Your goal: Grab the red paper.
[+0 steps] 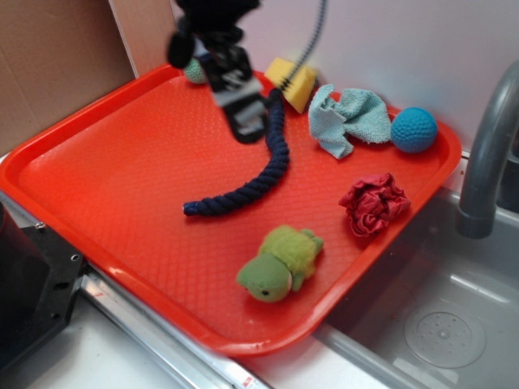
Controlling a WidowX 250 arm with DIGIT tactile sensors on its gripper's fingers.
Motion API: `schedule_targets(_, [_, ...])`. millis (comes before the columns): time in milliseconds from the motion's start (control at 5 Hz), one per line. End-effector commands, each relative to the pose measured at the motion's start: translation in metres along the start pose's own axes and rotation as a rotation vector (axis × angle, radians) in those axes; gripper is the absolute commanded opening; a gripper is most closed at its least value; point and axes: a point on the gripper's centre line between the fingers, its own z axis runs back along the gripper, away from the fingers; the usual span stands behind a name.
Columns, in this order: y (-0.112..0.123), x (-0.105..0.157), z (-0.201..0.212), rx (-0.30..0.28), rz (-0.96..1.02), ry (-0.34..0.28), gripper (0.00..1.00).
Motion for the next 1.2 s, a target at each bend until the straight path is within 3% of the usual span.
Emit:
schedule_targets(0, [-0.0453,0.0575,-0.0739,-0.169,-0.43,-0.173,1.0])
schedule_targets(200, [-0.0394,0.054,-0.0798,-0.137,-0.392,-0.122,1.0])
schedule_targets(1000, [-0.0394,0.054,-0.0798,-0.137,-0.392,-0.122,1.0])
